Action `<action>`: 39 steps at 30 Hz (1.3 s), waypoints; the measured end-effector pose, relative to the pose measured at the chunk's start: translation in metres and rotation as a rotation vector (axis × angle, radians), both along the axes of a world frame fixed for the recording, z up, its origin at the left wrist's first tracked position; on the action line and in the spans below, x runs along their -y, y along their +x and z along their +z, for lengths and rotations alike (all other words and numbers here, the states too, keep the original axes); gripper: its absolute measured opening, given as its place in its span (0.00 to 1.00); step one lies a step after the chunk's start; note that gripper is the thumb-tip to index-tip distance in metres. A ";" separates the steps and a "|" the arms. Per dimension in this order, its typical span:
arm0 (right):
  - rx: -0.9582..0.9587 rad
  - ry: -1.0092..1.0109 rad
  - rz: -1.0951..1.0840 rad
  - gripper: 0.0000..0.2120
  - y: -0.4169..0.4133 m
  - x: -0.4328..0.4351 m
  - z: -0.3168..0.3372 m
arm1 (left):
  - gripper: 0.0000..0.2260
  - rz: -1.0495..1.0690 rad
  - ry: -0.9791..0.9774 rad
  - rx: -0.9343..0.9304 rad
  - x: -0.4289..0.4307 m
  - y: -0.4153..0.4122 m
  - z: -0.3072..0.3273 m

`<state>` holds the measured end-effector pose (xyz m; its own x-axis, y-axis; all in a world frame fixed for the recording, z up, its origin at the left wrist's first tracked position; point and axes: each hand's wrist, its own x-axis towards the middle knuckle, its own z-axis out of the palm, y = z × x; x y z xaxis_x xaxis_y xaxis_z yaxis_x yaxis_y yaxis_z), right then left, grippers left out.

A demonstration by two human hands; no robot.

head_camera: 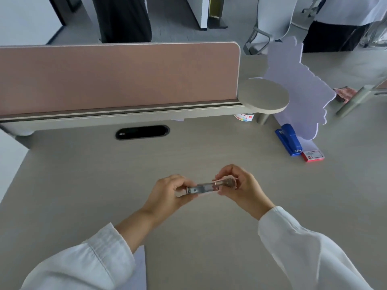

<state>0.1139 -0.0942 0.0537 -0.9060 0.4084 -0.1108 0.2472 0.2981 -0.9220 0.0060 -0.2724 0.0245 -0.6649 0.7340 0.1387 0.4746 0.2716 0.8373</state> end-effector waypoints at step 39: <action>0.201 -0.002 -0.182 0.11 0.011 -0.022 -0.051 | 0.11 -0.045 -0.299 0.097 -0.052 0.001 -0.026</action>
<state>0.1245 -0.0725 0.0023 -0.7776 0.5620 -0.2820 0.4747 0.2307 -0.8494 0.0071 -0.2201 -0.0016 -0.6304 0.7617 -0.1500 0.4133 0.4928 0.7657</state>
